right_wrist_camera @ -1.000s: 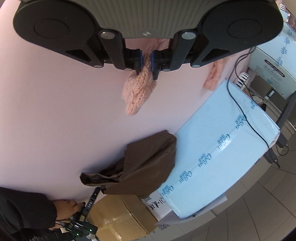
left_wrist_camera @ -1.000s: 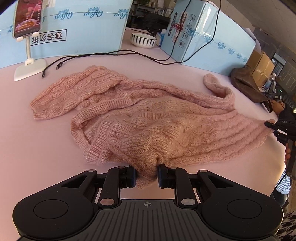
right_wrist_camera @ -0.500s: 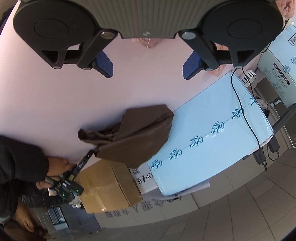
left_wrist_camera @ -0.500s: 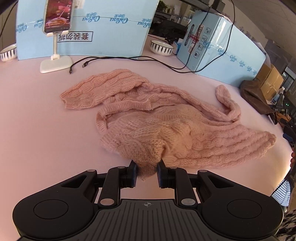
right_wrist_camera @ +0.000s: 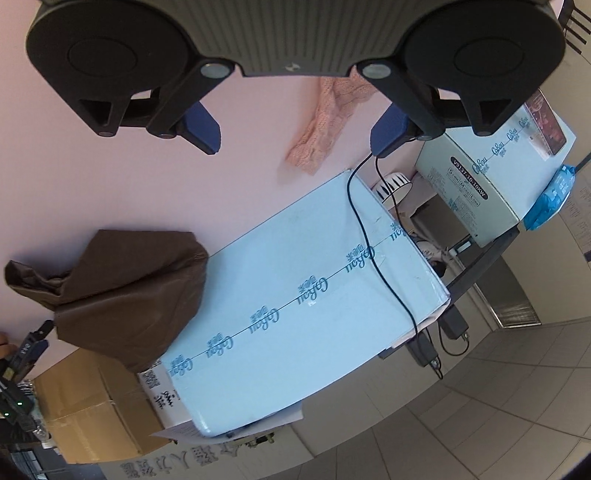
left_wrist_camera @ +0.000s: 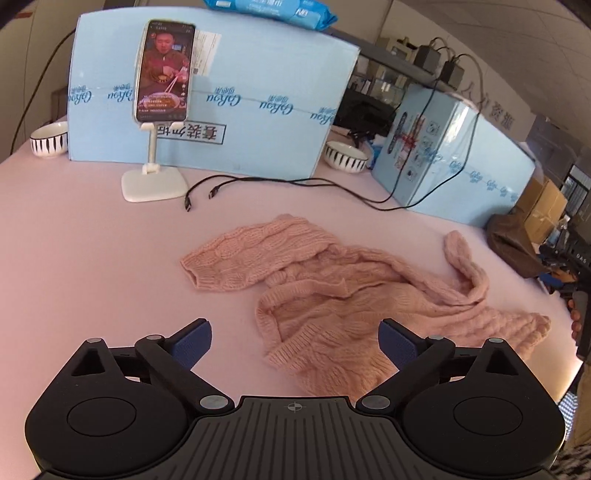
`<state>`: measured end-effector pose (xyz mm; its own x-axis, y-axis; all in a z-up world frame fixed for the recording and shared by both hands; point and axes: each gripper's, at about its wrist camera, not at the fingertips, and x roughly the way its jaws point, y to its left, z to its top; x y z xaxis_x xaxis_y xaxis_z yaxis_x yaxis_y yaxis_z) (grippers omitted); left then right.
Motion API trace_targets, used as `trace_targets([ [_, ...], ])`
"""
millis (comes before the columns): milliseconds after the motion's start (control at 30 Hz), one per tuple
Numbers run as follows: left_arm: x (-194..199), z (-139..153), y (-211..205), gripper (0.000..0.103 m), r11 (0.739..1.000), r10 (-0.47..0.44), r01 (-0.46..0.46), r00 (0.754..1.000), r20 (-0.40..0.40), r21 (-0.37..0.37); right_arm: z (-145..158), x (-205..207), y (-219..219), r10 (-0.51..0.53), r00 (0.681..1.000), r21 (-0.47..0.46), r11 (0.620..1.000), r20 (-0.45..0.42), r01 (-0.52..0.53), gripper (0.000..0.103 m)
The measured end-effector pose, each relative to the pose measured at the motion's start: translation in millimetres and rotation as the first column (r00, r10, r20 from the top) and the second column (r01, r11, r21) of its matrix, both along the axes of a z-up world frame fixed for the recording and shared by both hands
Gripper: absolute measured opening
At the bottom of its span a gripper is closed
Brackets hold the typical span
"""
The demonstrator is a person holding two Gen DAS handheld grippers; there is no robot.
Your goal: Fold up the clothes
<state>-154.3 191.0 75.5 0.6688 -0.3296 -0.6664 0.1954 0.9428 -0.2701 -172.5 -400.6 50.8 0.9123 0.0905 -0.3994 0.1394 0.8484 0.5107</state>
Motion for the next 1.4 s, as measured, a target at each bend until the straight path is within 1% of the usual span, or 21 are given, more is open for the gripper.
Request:
trace_targets([
  [33, 11, -6, -1, 0.098, 1.0, 0.006, -0.006, 1.0, -0.015, 0.001, -1, 20, 5, 0.023, 1.0, -0.047, 0.999, -0.018, -0.024, 0.09],
  [133, 39, -22, -4, 0.098, 1.0, 0.01, -0.01, 0.999, -0.046, -0.009, -10, 65, 14, 0.065, 0.996, -0.134, 0.988, -0.055, -0.071, 0.089],
  [200, 52, -30, -8, 0.098, 1.0, -0.002, 0.001, 0.998, -0.059, -0.026, -20, 85, 17, 0.083, 0.996, -0.143, 0.986, -0.041, -0.088, 0.086],
  [233, 56, -36, -9, 0.098, 0.999, 0.007, -0.009, 0.998, -0.068, -0.032, -24, 94, 18, 0.079, 0.995, -0.152, 0.985, -0.053, -0.086, 0.086],
  [300, 66, -44, -11, 0.098, 0.999, 0.021, -0.024, 0.996, -0.085, -0.036, -32, 110, 21, 0.043, 0.995, -0.148, 0.987, -0.095, -0.057, 0.087],
  [433, 75, -49, -18, 0.098, 1.0, 0.02, -0.021, 0.998, -0.065, -0.011, -53, 141, 17, 0.083, 0.984, -0.008, 0.996, -0.158, -0.085, 0.081],
  [467, 77, -49, -19, 0.098, 1.0, 0.018, -0.018, 0.998, -0.064, -0.01, -56, 146, 17, 0.082, 0.982, 0.002, 0.997, -0.17, -0.083, 0.077],
  [500, 79, -49, -20, 0.098, 1.0, 0.015, -0.016, 0.998, -0.063, -0.008, -59, 152, 17, 0.076, 0.98, 0.007, 0.997, -0.182, -0.076, 0.067],
  [533, 81, -49, -22, 0.098, 1.0, 0.013, -0.013, 0.998, -0.062, -0.004, -63, 158, 17, 0.068, 0.98, 0.01, 0.998, -0.187, -0.067, 0.063],
  [567, 82, -49, -24, 0.098, 1.0, 0.012, -0.012, 0.998, -0.06, 0.003, -65, 161, 17, 0.061, 0.981, 0.006, 0.998, -0.184, -0.061, 0.055],
  [600, 83, -50, -25, 0.098, 1.0, 0.01, -0.01, 0.998, -0.057, 0.01, -66, 164, 18, 0.047, 0.983, -0.01, 0.999, -0.179, -0.05, 0.038],
  [633, 84, -50, -27, 0.098, 1.0, 0.007, -0.006, 0.999, -0.052, 0.021, -67, 168, 20, 0.043, 0.982, -0.029, 0.998, -0.186, -0.049, 0.025],
  [667, 85, -51, -29, 0.098, 1.0, 0.004, -0.003, 0.999, -0.048, 0.029, -68, 170, 21, 0.045, 0.98, -0.035, 0.998, -0.195, -0.053, 0.009],
  [767, 86, -52, -31, 0.098, 0.999, -0.004, 0.005, 0.999, -0.035, 0.045, -70, 165, 21, 0.033, 0.987, -0.018, 0.999, -0.158, -0.037, 0.009],
  [867, 87, -53, -32, 0.098, 0.998, -0.009, 0.011, 1.0, -0.027, 0.055, -59, 152, 16, -0.008, 0.993, -0.023, 1.0, -0.114, 0.006, 0.009],
  [967, 87, -53, -34, 0.098, 0.998, -0.006, 0.007, 1.0, -0.026, 0.059, -35, 128, 2, -0.063, 0.997, -0.039, 0.997, -0.044, 0.061, 0.009],
  [1033, 87, -53, -35, 0.098, 0.998, -0.007, 0.008, 1.0, -0.025, 0.067, -22, 117, -8, -0.081, 0.996, -0.052, 0.995, -0.033, 0.08, 0.009],
  [1100, 87, -53, -36, 0.098, 0.997, -0.009, 0.011, 1.0, -0.025, 0.072, -14, 100, -19, -0.106, 0.994, -0.057, 0.993, -0.032, 0.104, 0.009],
  [1167, 88, -53, -36, 0.098, 0.997, -0.009, 0.011, 1.0, -0.026, 0.071, -9, 79, -34, -0.145, 0.988, -0.034, 0.989, -0.048, 0.144, 0.009],
  [1267, 88, -53, -35, 0.098, 0.998, -0.006, 0.008, 1.0, -0.03, 0.061, -12, 59, -53, -0.185, 0.981, 0.004, 0.983, -0.066, 0.186, 0.009],
  [1400, 86, -50, -33, 0.098, 0.999, 0.024, -0.023, 0.999, -0.038, 0.039, -24, 43, -62, -0.227, 0.968, -0.004, 0.974, -0.107, 0.228, 0.009],
])
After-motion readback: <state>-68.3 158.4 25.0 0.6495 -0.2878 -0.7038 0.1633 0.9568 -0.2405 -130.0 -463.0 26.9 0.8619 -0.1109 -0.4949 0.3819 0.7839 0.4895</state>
